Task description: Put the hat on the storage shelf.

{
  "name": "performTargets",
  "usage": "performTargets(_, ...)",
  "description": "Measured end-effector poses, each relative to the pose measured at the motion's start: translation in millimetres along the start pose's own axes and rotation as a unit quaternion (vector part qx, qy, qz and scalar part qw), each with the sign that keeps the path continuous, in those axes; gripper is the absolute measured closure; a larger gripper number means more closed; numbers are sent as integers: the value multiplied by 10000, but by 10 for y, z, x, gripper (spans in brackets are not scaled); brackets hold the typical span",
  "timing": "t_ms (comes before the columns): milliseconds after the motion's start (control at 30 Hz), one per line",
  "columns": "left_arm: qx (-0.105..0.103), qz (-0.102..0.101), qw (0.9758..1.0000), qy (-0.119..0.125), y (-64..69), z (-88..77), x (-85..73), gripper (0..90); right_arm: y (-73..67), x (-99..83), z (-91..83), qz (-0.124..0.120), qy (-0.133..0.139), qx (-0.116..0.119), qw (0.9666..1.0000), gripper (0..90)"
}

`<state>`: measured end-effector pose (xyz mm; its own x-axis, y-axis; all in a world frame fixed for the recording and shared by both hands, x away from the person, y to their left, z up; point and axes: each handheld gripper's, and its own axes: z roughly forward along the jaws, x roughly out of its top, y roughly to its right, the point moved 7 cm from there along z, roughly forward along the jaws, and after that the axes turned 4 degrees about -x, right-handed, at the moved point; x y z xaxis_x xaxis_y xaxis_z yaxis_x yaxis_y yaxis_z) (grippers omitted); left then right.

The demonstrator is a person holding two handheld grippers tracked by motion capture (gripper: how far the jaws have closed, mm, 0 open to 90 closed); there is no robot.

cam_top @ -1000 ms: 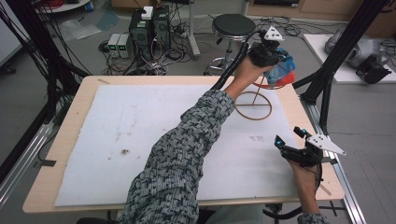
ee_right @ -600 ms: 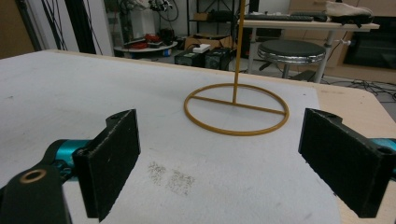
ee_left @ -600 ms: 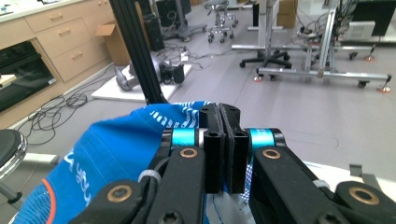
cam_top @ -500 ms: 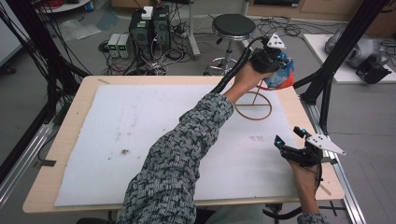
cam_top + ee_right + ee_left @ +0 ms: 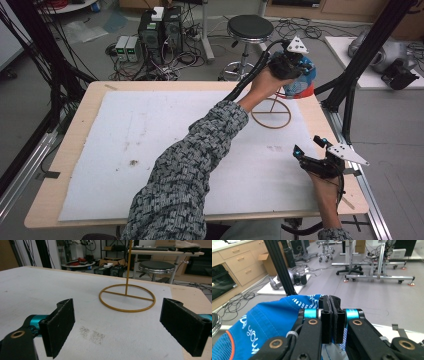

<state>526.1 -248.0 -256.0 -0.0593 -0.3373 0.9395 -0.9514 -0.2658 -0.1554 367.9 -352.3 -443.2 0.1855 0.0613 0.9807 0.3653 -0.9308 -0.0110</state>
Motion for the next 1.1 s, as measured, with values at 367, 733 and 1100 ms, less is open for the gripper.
performTargets(367,-13,22,9999,-137,-19,97,-129,877,3,-4,-5,7,-32,4,10000,118)
performTargets(733,10,76,9997,-220,-64,92,-177,768,5,-6,-3,-13,-39,6,10000,118)
performTargets(1100,-79,57,9997,-228,-82,64,-184,616,6,-5,-2,-19,-34,3,10000,118)
